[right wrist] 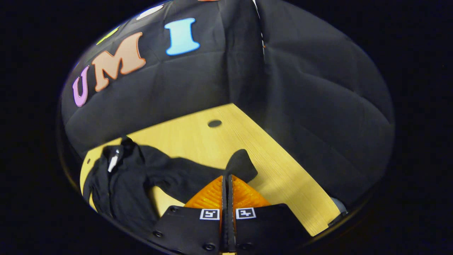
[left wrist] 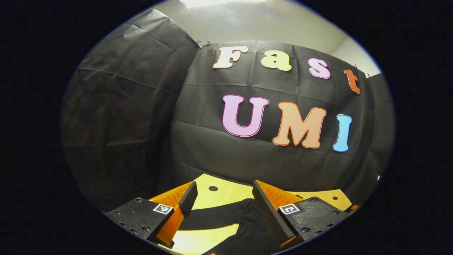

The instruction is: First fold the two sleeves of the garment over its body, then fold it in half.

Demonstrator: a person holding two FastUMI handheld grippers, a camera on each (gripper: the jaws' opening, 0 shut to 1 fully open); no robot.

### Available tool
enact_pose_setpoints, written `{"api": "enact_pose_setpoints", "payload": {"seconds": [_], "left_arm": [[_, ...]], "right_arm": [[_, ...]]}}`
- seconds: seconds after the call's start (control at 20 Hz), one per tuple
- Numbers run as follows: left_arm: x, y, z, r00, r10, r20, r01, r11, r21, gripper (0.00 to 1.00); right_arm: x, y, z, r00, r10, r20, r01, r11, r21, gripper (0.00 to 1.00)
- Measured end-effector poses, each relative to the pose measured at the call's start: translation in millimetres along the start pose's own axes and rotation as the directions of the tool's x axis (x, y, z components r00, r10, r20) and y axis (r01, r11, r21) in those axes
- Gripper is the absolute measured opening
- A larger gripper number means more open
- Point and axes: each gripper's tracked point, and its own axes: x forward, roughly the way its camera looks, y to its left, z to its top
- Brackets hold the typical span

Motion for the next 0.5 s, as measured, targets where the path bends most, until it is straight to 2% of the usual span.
{"api": "enact_pose_setpoints", "payload": {"seconds": [0.15, 0.3, 0.5], "left_arm": [[3, 12, -8, 1.000, 0.002, -0.020, -0.002, 1.000, -0.015, 0.92], [8, 21, -12, 0.999, 0.010, -0.037, -0.011, 0.999, -0.032, 0.92], [8, 59, -16, 0.998, 0.045, -0.047, -0.046, 0.999, -0.007, 0.92]], "right_arm": [[-12, 52, 21, 0.997, 0.068, 0.023, -0.067, 0.996, -0.058, 0.02], [-5, 144, 38, 0.986, 0.166, 0.029, -0.160, 0.978, -0.136, 0.02], [13, 264, 43, 0.958, 0.288, 0.006, -0.281, 0.939, -0.200, 0.02]]}}
